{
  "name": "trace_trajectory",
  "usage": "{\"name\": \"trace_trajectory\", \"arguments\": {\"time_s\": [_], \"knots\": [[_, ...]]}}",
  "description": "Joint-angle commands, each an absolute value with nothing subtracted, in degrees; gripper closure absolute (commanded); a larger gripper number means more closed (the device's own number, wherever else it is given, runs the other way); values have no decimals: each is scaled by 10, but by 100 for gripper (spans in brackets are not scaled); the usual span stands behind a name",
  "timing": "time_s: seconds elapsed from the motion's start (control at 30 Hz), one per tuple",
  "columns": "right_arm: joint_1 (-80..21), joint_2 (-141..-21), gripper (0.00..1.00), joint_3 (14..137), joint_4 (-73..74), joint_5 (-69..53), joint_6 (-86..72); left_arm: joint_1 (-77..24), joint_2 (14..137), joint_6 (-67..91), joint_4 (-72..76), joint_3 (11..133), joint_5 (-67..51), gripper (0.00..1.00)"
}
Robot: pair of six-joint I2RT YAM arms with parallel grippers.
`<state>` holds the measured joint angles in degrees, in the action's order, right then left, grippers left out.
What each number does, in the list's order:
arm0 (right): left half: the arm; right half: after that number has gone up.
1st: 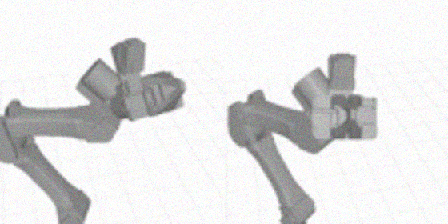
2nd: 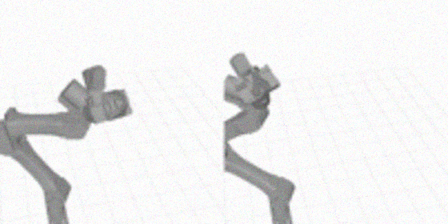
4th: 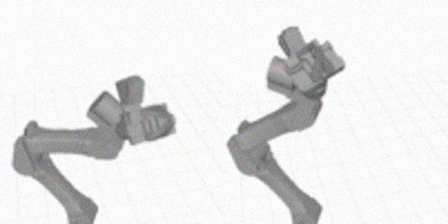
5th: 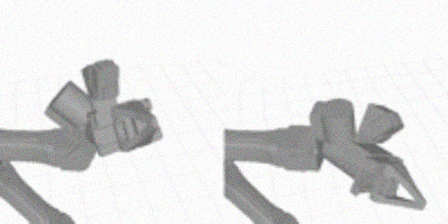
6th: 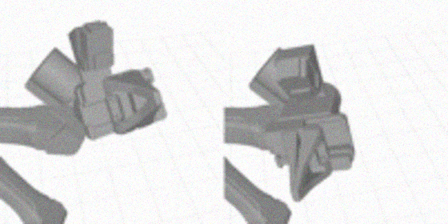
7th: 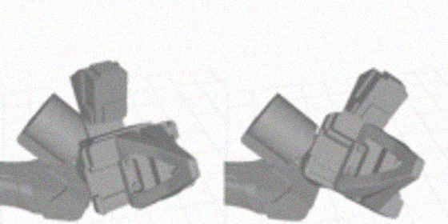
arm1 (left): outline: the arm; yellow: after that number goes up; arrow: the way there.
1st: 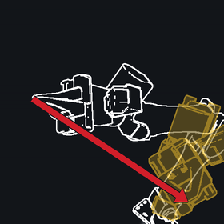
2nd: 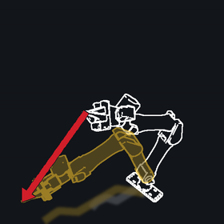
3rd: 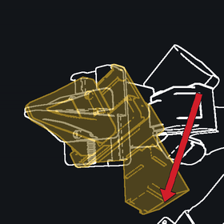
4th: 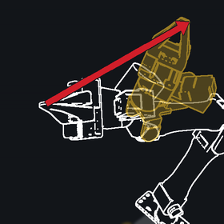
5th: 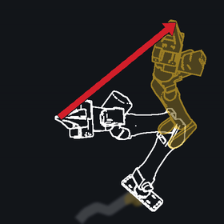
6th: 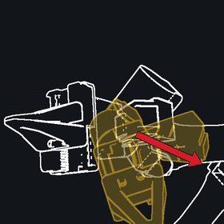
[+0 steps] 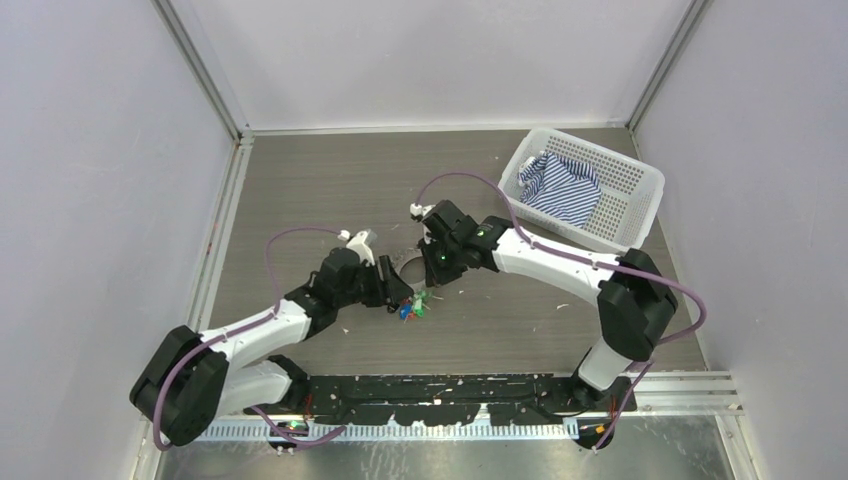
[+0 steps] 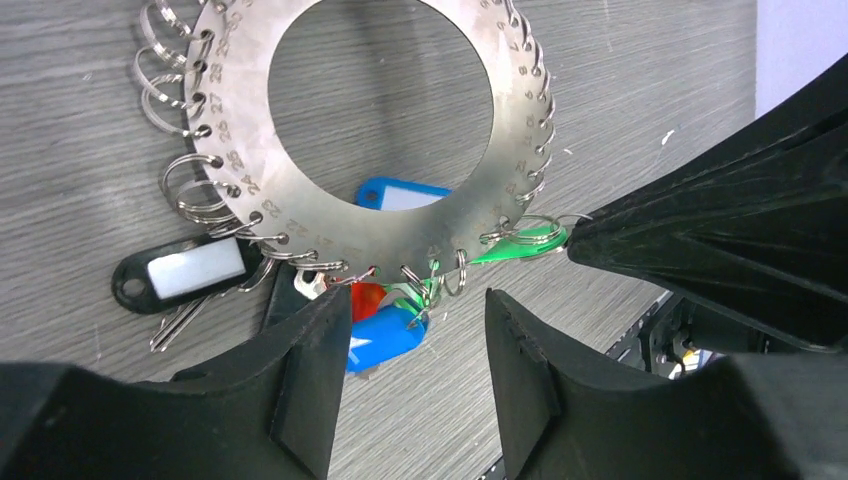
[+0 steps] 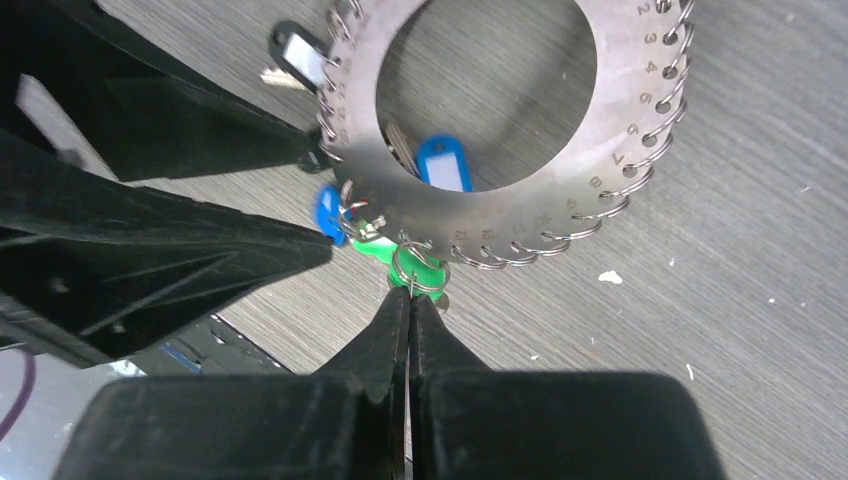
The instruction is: Remove the keys from the keyring
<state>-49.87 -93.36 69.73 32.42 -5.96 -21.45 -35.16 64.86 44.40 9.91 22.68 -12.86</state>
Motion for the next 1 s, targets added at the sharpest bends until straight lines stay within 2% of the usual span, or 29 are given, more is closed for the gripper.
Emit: {"name": "trace_trajectory", "arguments": {"time_s": [0.0,0.13,0.33,0.5,0.8,0.97], "knots": [[-501,-963,99,709,382,-76,-221,-354,633,445,70,229,-103,48],[-502,-1010,99,710,439,9,-225,-354,648,446,74,239,-96,50],[-500,-1012,97,672,358,50,-250,-354,687,459,107,255,-103,53],[-484,-932,61,609,314,73,-298,-354,691,448,86,269,-110,53],[-491,-867,42,546,276,118,-435,-356,684,431,75,288,-138,53],[-530,-901,31,565,280,157,-449,-363,684,432,70,302,-139,53]]}}
